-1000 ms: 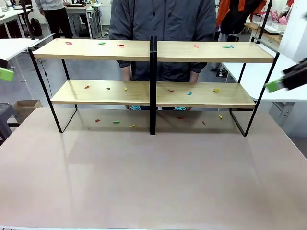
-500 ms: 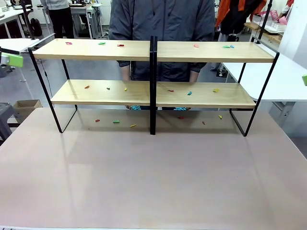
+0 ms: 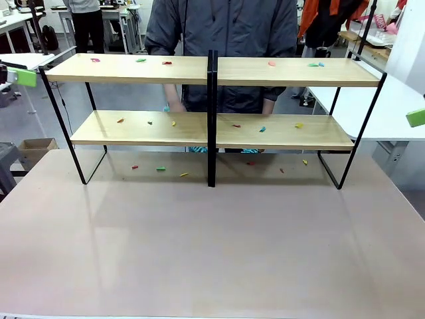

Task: Clean the shelves.
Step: Pick up the Duster when the human hands it over.

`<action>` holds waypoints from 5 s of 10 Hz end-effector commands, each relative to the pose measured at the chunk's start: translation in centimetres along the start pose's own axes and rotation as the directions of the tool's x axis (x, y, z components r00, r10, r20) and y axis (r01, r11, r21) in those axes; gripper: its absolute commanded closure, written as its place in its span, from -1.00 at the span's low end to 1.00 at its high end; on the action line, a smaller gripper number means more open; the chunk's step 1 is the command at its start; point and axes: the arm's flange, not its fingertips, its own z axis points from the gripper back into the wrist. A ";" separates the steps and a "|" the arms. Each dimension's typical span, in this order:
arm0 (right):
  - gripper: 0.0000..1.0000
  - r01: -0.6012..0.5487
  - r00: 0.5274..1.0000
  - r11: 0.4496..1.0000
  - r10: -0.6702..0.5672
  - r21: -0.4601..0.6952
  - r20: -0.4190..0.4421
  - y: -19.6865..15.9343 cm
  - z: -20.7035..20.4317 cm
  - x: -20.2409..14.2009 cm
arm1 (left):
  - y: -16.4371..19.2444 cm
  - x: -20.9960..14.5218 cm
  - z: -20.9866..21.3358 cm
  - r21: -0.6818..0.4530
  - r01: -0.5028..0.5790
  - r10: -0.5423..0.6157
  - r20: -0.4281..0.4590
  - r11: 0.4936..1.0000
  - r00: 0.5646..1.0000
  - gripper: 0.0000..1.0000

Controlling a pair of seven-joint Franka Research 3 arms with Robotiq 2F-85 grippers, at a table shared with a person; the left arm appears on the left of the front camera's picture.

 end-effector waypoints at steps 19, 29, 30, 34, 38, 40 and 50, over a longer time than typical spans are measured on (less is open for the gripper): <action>-1.00 0.238 0.939 0.966 -0.202 -0.101 0.279 -1.3 -0.5 -2.7 | 0.0 -0.2 -0.2 0.006 -0.003 0.003 -0.022 1.000 1.000 -1.00; -1.00 0.233 0.951 0.966 -0.201 -0.116 0.234 -3.7 2.1 1.2 | 0.0 -0.2 -0.2 0.006 -0.003 0.003 -0.022 1.000 1.000 -1.00; -1.00 0.233 0.951 0.966 -0.201 -0.116 0.234 -3.7 2.1 1.2 | 0.0 -0.2 -0.2 0.006 -0.003 0.003 -0.022 1.000 1.000 -1.00; -1.00 0.233 0.951 0.966 -0.201 -0.116 0.234 -3.7 2.1 1.2 | 3.7 2.8 -3.4 -0.166 -0.362 0.339 -0.153 0.917 0.929 -1.00; -1.00 0.233 0.951 0.966 -0.201 -0.116 0.234 -3.7 2.1 1.2 | 5.9 6.8 -12.4 -0.492 -0.783 0.750 -0.330 0.382 0.573 -1.00; -1.00 0.233 0.951 0.966 -0.201 -0.116 0.234 -3.7 2.1 1.2 | 3.5 6.5 -12.4 -0.430 -0.633 0.598 -0.233 0.643 0.767 -1.00; -1.00 0.233 0.951 0.966 -0.201 -0.116 0.234 -3.7 2.1 1.2 | 6.9 8.3 -24.8 -0.580 -0.745 0.825 -0.207 0.328 0.525 -1.00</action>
